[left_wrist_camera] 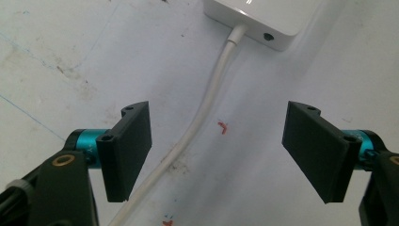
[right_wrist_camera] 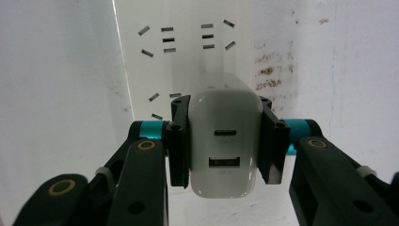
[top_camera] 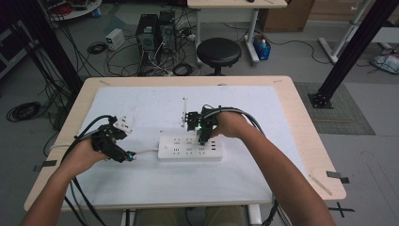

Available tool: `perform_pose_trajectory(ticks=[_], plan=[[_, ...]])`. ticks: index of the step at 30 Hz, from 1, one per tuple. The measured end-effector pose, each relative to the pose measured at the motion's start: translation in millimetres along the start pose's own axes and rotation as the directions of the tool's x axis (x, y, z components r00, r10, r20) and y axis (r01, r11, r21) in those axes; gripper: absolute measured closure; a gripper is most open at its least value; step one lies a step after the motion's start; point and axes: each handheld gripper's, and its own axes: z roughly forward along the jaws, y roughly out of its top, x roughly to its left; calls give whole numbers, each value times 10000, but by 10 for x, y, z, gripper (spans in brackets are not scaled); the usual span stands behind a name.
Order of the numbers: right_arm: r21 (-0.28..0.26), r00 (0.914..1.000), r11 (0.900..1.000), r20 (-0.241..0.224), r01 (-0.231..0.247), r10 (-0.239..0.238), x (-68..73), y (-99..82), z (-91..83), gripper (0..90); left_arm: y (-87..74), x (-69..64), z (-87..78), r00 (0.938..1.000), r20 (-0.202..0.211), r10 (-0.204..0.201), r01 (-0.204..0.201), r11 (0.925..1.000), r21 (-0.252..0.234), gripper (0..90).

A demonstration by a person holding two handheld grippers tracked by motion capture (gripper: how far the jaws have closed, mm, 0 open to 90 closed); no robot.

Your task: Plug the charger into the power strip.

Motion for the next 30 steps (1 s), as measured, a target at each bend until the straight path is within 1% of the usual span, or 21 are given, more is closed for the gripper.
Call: perform_pose_trajectory(ticks=[2, 5, 6, 7, 8, 10, 13, 15, 16, 17, 19, 20, 21, 22, 23, 24, 25, 26, 27, 28, 30], plan=[[-38, 10000, 10000, -59, 80, -81, 5, 8, 5, 620, 1, 8, 0, 10000, -4, 39, -39, 10000, 51, 245], [42, 9972, 9972, 10, 744, -744, 16, 29, 52, 620, 7, 8, 4, 10000, 6, 60, -60, 10000, -11, 246], [5, 9963, 9963, -23, 864, -864, 10, 27, 54, 620, 9, 7, 4, 10000, 11, 64, -64, 10000, -12, 245], [5, 9963, 9963, -23, 864, -864, 10, 27, 54, 620, 10, 3, 5, 10000, 10, 46, -46, 10000, -7, 245], [-45, 9946, 9946, -36, 1037, -1037, 4, 26, 57, 620, 9, 2, 7, 10000, 18, 31, -31, 10000, -32, 245], [-21, 9956, 9956, -85, 936, -936, 5, 34, 61, 620, 5, 1, 11, 10000, 36, 34, -34, 10000, -60, 245], [104, 9998, 9999, -152, 129, -128, 1, 61, 68, 622, -9, 1, 15, 10000, 43, 43, -43, 10000, -58, 245], [29, 9998, 9999, -152, -117, 118, -3, 68, 79, 622, -22, 0, 20, 10000, 55, 8, -7, 10000, -58, 246], [-6, 9999, 10000, -127, -89, 89, -3, 68, 87, 622, -27, 1, 21, 10000, 62, 21, -21, 10000, -24, 245], [29, 9997, 9998, -133, -204, 205, 1, 67, 85, 623, -33, 1, 25, 10000, 71, 13, -13, 10000, -36, 245], [-24, 9997, 9998, -166, -190, 189, -7, 69, 90, 623, -35, 5, 26, 10000, 71, 35, -35, 10000, -22, 245], [91, 9997, 9998, -176, -180, 181, -5, 85, 97, 623, -31, 12, 37, 10000, 98, -13, 13, 10000, -58, 245], [91, 9997, 9998, -176, -180, 181, -5, 85, 97, 623, -31, 12, 37, 10000, 98, -13, 13, 10000, -58, 245], [317, 10000, 9995, -43, 62, -61, 20, 112, 134, 624, -27, 10, 43, 9999, 120, -67, 68, 9999, -131, 246], [351, 9999, 9993, -55, 140, -138, 14, 115, 135, 624, -19, 10, 49, 9999, 133, -39, 40, 9999, -138, 245], [281, 9998, 9995, -91, 160, -157, 8, 113, 140, 624, -14, 11, 52, 9999, 140, 8, -7, 10000, -89, 246], [326, 9998, 9994, -162, 96, -91, 1, 113, 140, 625, -10, 10, 58, 9999, 154, 6, -4, 10000, -95, 245], [321, 9998, 9994, -171, 143, -138, -4, 117, 144, 624, -5, 13, 63, 9999, 168, 10, -8, 10000, -99, 245], [561, 9995, 9980, -140, 286, -279, -2, 127, 177, 624, 0, 18, 64, 9998, 176, 40, -38, 10000, -82, 245], [639, 9993, 9973, -99, 370, -365, 9, 142, 198, 625, 2, 18, 65, 9998, 185, 13, -11, 9999, -112, 245], [593, 9993, 9976, -172, 357, -347, -1, 134, 204, 625, 5, 26, 65, 9997, 230, 2, 1, 9999, -136, 246]])
